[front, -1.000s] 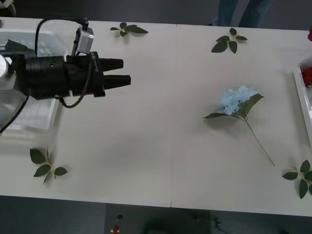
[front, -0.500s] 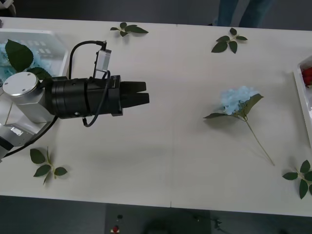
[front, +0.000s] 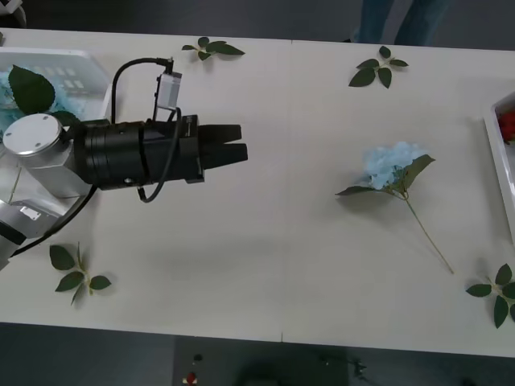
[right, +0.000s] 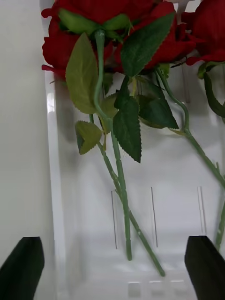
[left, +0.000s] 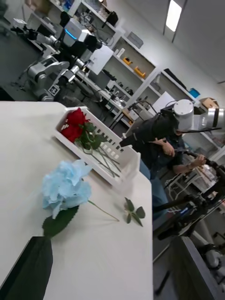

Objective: Put the red flowers into the right box and the blue flowers into the left box

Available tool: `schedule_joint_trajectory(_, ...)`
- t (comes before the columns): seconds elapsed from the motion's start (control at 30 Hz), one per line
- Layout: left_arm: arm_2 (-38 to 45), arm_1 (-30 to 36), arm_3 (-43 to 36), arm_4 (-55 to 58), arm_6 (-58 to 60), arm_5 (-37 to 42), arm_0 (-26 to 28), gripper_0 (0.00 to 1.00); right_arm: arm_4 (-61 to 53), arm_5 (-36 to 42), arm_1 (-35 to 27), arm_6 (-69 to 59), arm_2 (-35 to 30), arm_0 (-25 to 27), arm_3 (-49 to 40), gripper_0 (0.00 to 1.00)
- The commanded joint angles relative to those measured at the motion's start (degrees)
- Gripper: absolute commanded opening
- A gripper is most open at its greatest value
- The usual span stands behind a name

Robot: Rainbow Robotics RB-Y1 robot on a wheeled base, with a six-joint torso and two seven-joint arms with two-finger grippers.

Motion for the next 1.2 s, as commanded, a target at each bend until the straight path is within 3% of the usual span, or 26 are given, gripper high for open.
schedule_joint_trajectory(0.03, 2.9, 0.7, -0.4, 0.2, -0.8, 1.2, -2.0, 0.70, -2.8, 0.6, 0.0, 0.7, -0.1, -1.6, -2.7, 1.00)
schedule_joint_trajectory(0.33, 4.5, 0.9, -0.3, 0.2, -0.8, 1.7, -2.1, 0.71, -10.3, 10.9, 4.1, 15.2, -4.4, -1.6, -6.8, 1.00)
schedule_joint_trajectory(0.43, 4.8, 1.3, -0.3, 0.0, -0.8, 1.7, -2.2, 0.71, -9.7, 11.1, 5.9, 21.3, -4.5, -1.6, -10.2, 1.00)
schedule_joint_trajectory(0.8, 5.4, 2.0, -0.3, -0.2, -0.8, 2.1, -2.8, 0.70, 7.0, 6.5, 10.2, 26.3, -4.5, -1.7, -25.1, 1.00)
schedule_joint_trajectory(1.2, 5.4, 2.0, -0.3, -1.2, -0.8, 2.1, -2.8, 0.70, 21.3, 7.8, 18.2, 24.1, -3.3, -4.3, -21.0, 1.00)
